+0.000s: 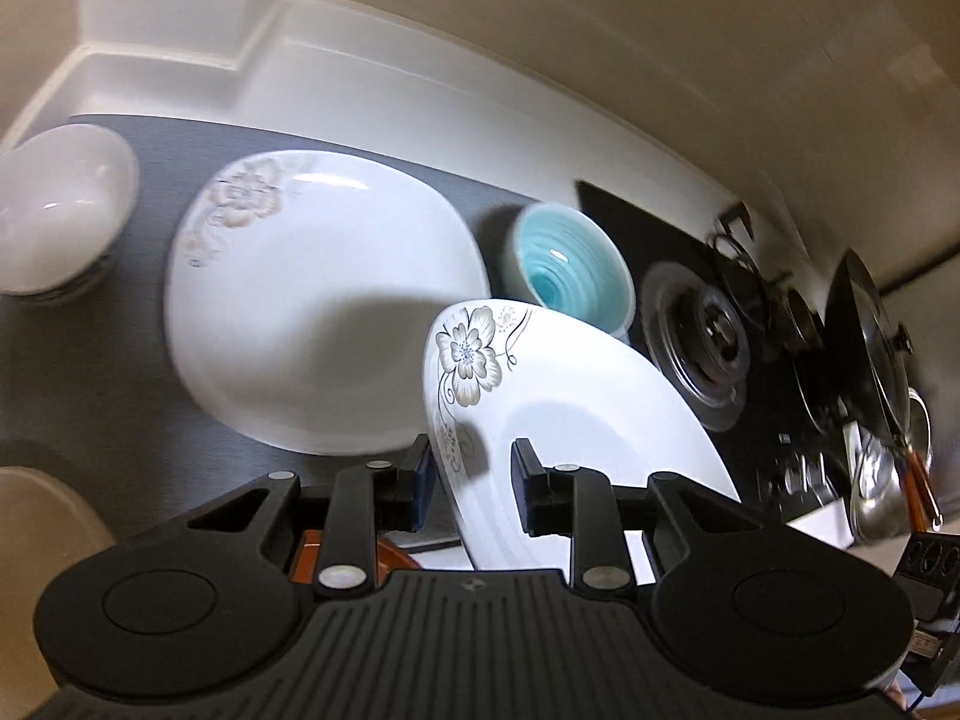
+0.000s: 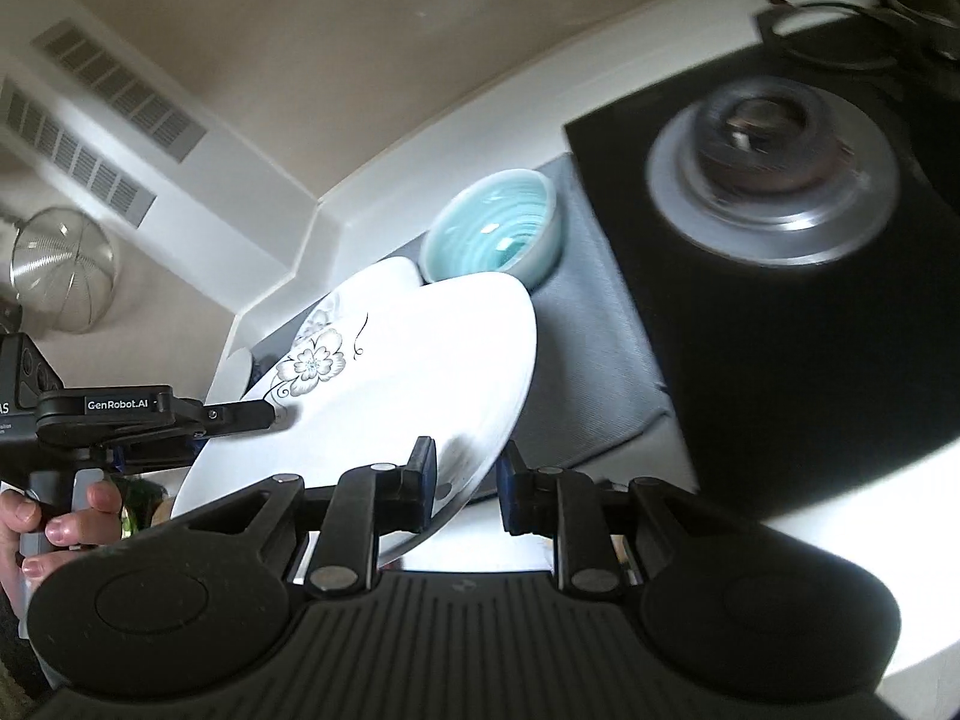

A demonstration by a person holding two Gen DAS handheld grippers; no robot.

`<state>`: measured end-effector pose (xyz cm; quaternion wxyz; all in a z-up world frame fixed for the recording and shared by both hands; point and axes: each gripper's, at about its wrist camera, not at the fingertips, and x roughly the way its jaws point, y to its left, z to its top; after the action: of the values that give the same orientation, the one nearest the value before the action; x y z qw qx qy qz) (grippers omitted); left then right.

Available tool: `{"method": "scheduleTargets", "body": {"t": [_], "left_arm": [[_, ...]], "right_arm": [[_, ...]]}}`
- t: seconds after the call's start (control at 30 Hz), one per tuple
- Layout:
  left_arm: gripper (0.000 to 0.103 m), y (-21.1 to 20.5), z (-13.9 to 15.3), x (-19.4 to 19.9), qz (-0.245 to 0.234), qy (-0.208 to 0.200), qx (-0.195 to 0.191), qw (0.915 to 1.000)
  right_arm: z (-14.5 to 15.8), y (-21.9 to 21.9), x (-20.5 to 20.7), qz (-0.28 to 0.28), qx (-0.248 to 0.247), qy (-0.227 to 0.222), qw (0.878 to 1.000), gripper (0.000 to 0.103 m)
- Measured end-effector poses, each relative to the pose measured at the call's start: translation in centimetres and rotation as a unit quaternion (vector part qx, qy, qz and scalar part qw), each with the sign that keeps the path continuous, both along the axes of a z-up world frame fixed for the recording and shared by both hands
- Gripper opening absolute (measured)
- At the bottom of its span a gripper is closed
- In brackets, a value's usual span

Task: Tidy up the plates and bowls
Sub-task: 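Lift the white floral plate and carry it over the other white floral plate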

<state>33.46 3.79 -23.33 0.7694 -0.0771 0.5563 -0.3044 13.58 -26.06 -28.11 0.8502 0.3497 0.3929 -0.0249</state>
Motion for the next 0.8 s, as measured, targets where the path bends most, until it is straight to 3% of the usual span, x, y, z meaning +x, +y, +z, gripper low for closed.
{"method": "scheduleTargets", "body": {"t": [0.17,0.57,0.8], "left_arm": [[0.027,1.1,-0.7,1.0,0.016,-0.015,0.038,0.9990],[0.019,5.4,-3.9,6.3,0.080,0.013,0.027,0.9964],[0.018,6.3,-6.0,9.2,0.098,0.045,0.019,0.9939]], "right_arm": [[-0.1,1.4,3.3,0.035,-0.012,0.001,0.999,0.023],[-1.7,3.4,11.1,0.081,-0.032,0.006,0.996,0.023],[-3.4,3.2,13.5,0.070,-0.005,0.004,0.998,0.023]]}}
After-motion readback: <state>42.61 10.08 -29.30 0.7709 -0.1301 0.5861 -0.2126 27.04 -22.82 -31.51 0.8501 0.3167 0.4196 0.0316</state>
